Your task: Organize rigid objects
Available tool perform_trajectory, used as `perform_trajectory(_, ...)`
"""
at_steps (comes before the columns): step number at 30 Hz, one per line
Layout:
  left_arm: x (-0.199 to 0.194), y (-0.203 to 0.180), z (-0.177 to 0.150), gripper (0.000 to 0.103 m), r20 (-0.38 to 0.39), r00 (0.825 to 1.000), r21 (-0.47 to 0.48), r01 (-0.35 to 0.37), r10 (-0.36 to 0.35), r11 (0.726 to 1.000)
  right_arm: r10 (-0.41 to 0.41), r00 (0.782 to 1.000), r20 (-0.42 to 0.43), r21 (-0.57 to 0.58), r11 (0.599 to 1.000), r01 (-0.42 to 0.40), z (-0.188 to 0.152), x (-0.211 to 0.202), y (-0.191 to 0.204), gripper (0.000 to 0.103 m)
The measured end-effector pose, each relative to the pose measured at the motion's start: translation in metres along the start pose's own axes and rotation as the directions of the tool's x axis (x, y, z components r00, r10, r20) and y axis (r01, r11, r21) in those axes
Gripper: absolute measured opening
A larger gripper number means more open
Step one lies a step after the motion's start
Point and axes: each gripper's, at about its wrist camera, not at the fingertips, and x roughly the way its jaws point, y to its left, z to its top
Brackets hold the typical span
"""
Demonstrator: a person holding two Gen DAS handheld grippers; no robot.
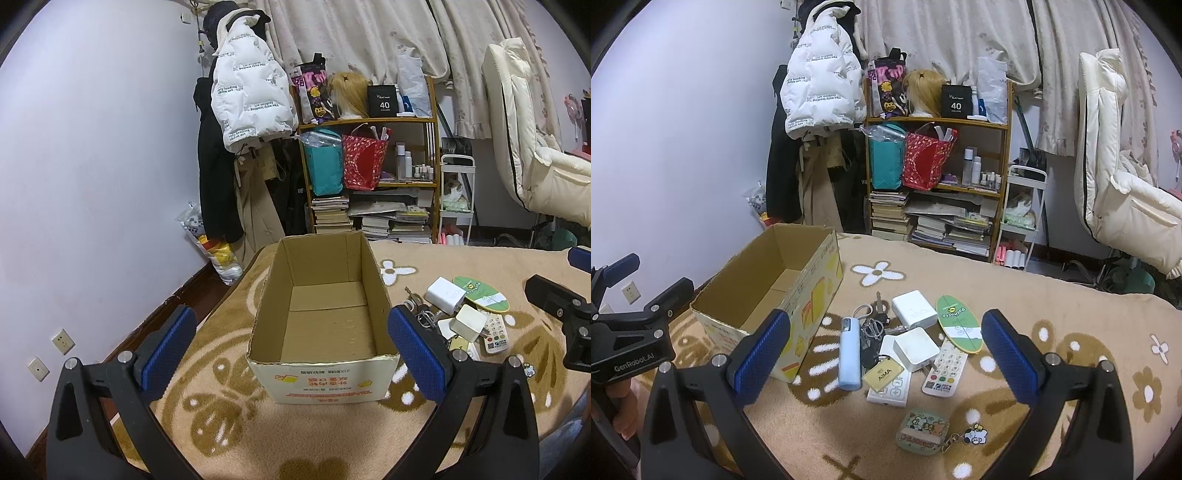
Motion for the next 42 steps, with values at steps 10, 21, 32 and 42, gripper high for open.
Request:
perform_trajectory(10,-0.0001,-0.0014,-0.0002,0.102,-0.003,1.0,0.001,0.004,-0.004,1.0,0.0,1.0,-0.006,0.0,1.0,0.0,0.0003,0.0013,-0.0007,0.103)
perform_trajectory(21,-0.0003,-0.0017,-0.0004,0.102,-0.002,1.0,0.002,0.005,-0.005,1.0,0.001,1.0,-0.009,0.0,1.0,-0.001,0.0009,0.0009,-0.0013,0.103)
perform_trajectory(32,-0.0011,-0.002,-0.0004,0.102,0.002,1.0,0.002,0.001,-0.001,1.0,0.004,1.0,-0.015,0.003,1.0,-0.004,-0.0018,0.0037,-0.0016,0.103)
perform_trajectory(42,-0.0012,-0.0019,-0.0001,0.102,0.001,1.0,0.002,0.0,0.0,1.0,0.004,1.0,-0.016,0.003,1.0,-0.004,-0.0023,0.0044,-0.0023,0.103)
